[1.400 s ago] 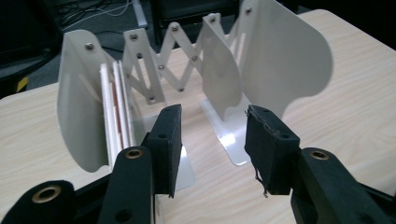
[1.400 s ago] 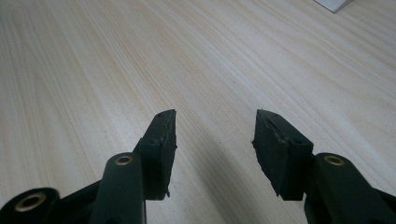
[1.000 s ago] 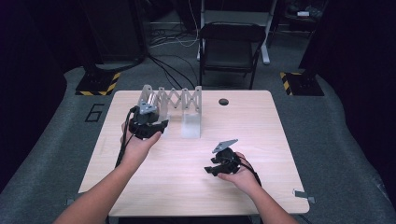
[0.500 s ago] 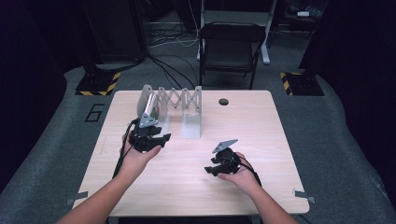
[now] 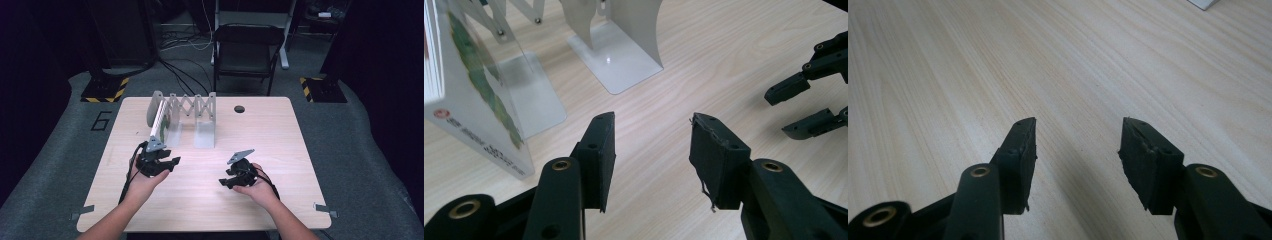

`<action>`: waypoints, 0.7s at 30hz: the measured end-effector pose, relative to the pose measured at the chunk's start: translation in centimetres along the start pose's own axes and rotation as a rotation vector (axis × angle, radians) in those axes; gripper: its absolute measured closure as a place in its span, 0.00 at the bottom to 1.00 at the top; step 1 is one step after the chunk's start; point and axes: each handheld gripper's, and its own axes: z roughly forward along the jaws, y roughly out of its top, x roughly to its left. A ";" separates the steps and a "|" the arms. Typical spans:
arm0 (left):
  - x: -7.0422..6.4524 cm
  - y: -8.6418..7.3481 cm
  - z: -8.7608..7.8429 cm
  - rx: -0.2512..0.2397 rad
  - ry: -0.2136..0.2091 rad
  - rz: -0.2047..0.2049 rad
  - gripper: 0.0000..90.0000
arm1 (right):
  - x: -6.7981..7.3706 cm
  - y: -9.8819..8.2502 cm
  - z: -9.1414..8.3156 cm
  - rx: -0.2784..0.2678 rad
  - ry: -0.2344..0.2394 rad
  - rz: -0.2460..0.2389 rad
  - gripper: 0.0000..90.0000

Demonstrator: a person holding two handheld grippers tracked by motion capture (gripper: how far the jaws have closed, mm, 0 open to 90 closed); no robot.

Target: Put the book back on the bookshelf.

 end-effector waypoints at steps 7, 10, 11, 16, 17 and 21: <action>0.3 -2.2 0.2 0.001 -0.005 -0.049 0.59 | 0.0 0.0 -0.1 -0.001 -0.005 0.001 0.54; 0.4 -3.1 0.4 0.018 -0.003 -0.050 0.59 | 0.0 0.0 0.0 0.000 -0.004 -0.002 0.54; 0.4 -3.4 0.5 0.022 -0.005 -0.056 0.59 | 0.0 0.0 0.0 0.002 -0.004 0.000 0.54; 0.3 -4.7 0.9 0.040 0.005 -0.051 0.59 | 0.0 0.0 0.0 0.004 -0.007 0.000 0.54; 0.3 -5.0 1.0 0.043 0.005 -0.049 0.59 | 0.0 0.0 0.0 0.004 -0.008 0.002 0.54; 0.1 -5.6 1.2 0.044 0.021 -0.040 0.59 | 0.0 -0.1 0.0 0.004 -0.007 0.000 0.54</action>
